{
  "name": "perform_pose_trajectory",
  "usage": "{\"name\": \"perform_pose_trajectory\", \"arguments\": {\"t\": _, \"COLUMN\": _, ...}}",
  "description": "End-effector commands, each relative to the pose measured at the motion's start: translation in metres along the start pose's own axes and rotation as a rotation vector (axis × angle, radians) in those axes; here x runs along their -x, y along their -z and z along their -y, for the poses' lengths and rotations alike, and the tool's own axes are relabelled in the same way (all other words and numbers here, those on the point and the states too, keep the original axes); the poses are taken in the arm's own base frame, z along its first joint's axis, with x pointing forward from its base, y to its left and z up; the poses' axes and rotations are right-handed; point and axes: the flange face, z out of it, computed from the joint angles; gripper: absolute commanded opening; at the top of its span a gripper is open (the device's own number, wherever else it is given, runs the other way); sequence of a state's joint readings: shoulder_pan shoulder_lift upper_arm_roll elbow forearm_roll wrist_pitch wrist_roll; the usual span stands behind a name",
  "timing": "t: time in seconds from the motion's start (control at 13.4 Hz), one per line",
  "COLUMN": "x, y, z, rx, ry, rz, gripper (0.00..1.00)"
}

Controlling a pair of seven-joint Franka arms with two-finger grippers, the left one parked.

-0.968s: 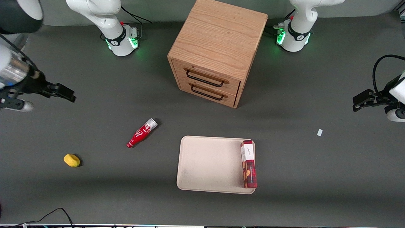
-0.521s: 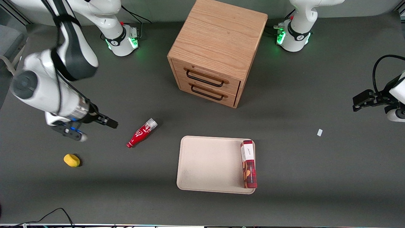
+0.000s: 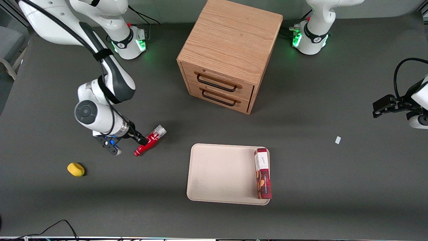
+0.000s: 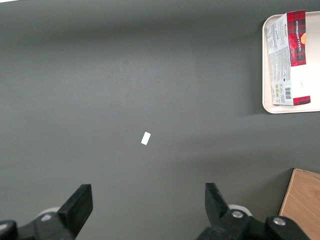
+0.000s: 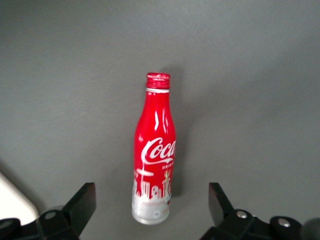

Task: Place coke bottle on tray
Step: 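Close the right gripper on the bottle and lift it upright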

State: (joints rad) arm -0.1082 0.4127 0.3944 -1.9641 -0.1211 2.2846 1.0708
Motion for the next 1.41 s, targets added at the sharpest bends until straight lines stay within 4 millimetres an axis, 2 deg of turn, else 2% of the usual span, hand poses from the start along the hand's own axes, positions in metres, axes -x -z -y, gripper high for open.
{"name": "perform_pose_trajectory", "arguments": {"t": 0.0, "x": 0.002, "y": -0.034, "z": 0.005, "rx": -0.024, "ry": -0.060, "rz": -0.003, "gripper": 1.00}}
{"name": "perform_pose_trajectory", "arguments": {"t": 0.15, "x": 0.005, "y": -0.060, "z": 0.004, "rx": -0.024, "ry": -0.066, "rz": -0.011, "gripper": 1.00}}
{"name": "perform_pose_trajectory", "arguments": {"t": 0.37, "x": 0.013, "y": -0.086, "z": 0.008, "rx": -0.007, "ry": -0.106, "rz": -0.037, "gripper": 1.00}}
{"name": "perform_pose_trajectory", "arguments": {"t": 0.52, "x": 0.014, "y": -0.095, "z": 0.008, "rx": -0.004, "ry": -0.117, "rz": -0.030, "gripper": 1.00}}
{"name": "perform_pose_trajectory", "arguments": {"t": 0.6, "x": 0.015, "y": -0.097, "z": 0.007, "rx": -0.001, "ry": -0.117, "rz": -0.027, "gripper": 0.89}}
{"name": "perform_pose_trajectory", "arguments": {"t": 0.82, "x": 0.020, "y": -0.092, "z": 0.013, "rx": -0.008, "ry": -0.103, "rz": -0.026, "gripper": 0.16}}
{"name": "perform_pose_trajectory", "arguments": {"t": 0.89, "x": 0.020, "y": -0.091, "z": 0.013, "rx": -0.009, "ry": -0.103, "rz": -0.026, "gripper": 0.00}}
{"name": "perform_pose_trajectory", "arguments": {"t": 1.04, "x": 0.017, "y": -0.084, "z": 0.015, "rx": -0.016, "ry": -0.092, "rz": -0.035, "gripper": 0.00}}
{"name": "perform_pose_trajectory", "arguments": {"t": 1.12, "x": 0.014, "y": -0.073, "z": 0.019, "rx": -0.027, "ry": -0.062, "rz": -0.050, "gripper": 0.00}}
{"name": "perform_pose_trajectory", "arguments": {"t": 1.34, "x": -0.007, "y": -0.015, "z": 0.045, "rx": -0.011, "ry": 0.127, "rz": -0.073, "gripper": 0.00}}
